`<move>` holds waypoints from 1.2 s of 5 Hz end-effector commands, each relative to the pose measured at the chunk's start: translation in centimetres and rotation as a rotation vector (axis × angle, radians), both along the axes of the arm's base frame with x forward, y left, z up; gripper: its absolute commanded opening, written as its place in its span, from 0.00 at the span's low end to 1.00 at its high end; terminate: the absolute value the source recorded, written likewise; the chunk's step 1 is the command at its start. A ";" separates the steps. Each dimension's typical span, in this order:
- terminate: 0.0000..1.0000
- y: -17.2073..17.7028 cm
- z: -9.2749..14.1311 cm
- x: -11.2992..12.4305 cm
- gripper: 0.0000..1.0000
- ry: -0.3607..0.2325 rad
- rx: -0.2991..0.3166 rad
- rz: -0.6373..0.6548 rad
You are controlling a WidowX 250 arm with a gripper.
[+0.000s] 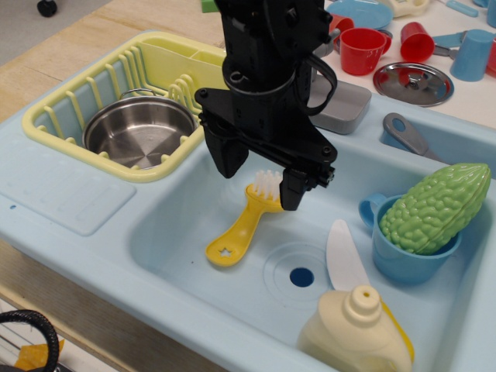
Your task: Put brush into pot or pan
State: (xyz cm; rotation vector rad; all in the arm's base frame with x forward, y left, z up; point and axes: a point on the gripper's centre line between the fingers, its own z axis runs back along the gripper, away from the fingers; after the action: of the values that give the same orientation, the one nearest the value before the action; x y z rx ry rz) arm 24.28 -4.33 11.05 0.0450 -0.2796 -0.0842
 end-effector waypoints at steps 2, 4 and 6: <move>0.00 -0.5 -0.3 0.3 1.00 0.046 0.008 0.025; 0.00 -0.2 -1.3 0.7 1.00 0.029 0.008 0.017; 0.00 0.0 -2.5 0.9 1.00 0.025 -0.012 0.010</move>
State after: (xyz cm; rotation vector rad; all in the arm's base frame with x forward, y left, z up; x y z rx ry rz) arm 24.81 -4.41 7.69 0.0229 -0.2427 -0.0844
